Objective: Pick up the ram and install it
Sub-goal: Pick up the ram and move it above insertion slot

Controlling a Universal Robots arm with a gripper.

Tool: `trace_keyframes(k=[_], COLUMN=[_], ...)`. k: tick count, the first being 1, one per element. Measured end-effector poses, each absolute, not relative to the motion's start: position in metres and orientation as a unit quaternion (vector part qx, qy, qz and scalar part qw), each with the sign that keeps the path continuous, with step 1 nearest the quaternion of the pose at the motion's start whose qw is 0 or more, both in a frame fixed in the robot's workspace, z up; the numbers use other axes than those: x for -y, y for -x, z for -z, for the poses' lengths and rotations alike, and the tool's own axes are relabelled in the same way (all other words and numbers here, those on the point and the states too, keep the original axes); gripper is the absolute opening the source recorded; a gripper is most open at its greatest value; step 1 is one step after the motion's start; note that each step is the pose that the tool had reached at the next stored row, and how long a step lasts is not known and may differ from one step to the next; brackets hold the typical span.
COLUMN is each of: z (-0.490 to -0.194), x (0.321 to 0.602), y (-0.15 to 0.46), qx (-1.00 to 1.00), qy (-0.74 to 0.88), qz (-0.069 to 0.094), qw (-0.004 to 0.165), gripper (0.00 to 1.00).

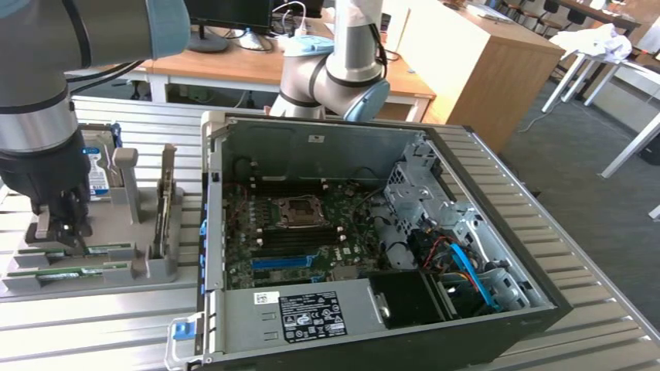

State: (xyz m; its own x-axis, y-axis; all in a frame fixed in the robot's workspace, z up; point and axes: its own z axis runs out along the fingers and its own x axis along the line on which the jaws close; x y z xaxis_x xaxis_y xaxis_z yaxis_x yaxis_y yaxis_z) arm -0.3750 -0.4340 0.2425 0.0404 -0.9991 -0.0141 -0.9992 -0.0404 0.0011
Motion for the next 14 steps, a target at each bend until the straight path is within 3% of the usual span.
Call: trace_keyframes(k=[14], z=[-0.2349], x=[0.4341], y=[0.3750], qx=[-0.693], qy=[0.721], qz=[-0.005], qw=[0.004], gripper=[0.36])
